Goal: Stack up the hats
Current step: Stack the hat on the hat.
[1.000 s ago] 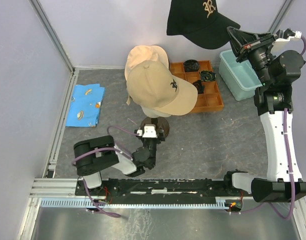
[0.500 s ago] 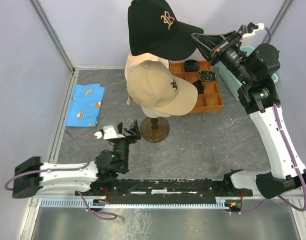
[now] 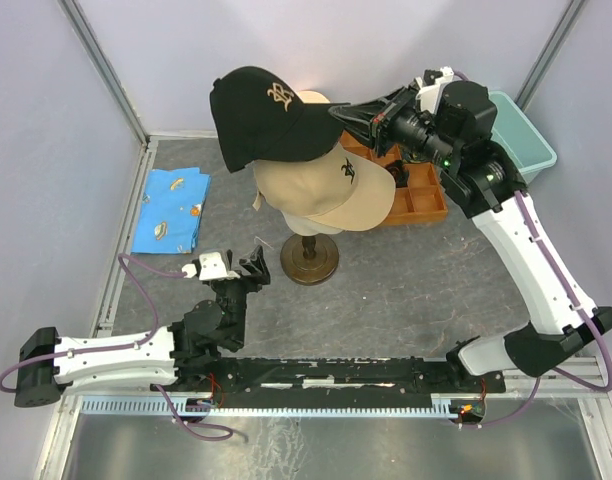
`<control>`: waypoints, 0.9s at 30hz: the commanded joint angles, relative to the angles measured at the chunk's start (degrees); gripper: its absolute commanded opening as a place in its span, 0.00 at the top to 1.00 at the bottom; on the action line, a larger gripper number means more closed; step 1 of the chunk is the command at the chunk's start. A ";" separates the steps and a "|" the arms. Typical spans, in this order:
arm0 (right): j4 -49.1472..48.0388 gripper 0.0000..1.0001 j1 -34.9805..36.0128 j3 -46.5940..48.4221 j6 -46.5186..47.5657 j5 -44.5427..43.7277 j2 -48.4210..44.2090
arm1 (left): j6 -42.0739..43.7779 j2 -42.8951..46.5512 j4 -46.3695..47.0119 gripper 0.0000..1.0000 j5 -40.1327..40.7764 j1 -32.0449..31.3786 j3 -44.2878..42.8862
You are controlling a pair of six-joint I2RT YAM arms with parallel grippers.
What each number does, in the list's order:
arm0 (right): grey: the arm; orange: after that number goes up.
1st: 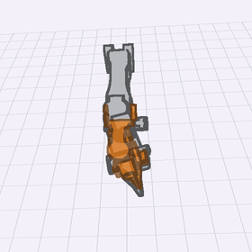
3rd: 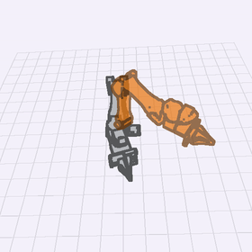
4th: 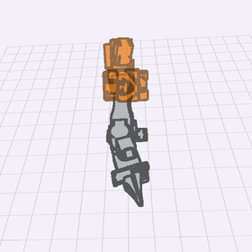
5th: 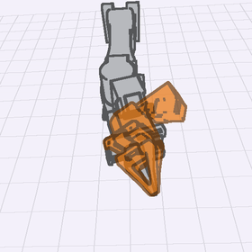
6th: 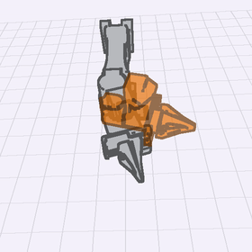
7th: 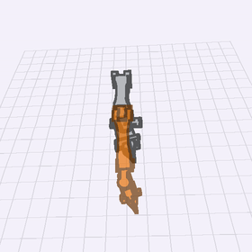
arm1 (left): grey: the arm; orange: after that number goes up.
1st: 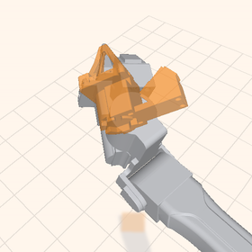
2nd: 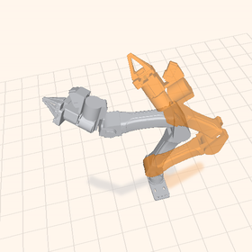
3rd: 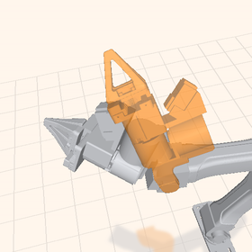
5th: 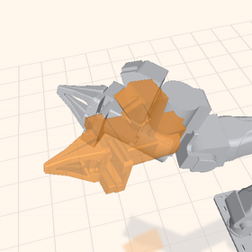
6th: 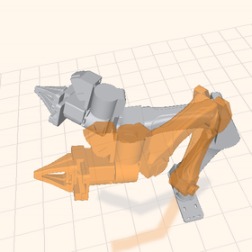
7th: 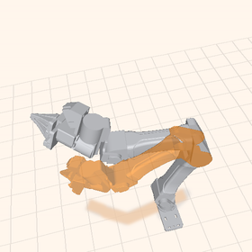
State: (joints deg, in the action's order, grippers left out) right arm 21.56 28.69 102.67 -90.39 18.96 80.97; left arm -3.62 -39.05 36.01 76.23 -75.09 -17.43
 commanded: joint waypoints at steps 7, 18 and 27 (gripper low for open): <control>8.52 1.00 1.04 -3.33 2.48 -3.75 -9.48 | 3.57 0.11 4.42 0.24 -1.29 0.03 0.74; 11.71 1.00 0.94 -14.52 2.97 -8.36 -18.86 | 4.61 -0.01 4.95 0.24 -4.14 0.03 0.86; 11.67 1.00 0.87 -20.94 4.41 -9.54 -21.26 | 5.39 0.72 4.84 0.24 -5.17 0.03 1.25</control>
State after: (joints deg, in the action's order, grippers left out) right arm 31.68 29.50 83.66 -87.26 10.07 60.64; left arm -0.34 -39.05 38.33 71.55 -75.09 -16.49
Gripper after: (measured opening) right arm 0.027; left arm 0.760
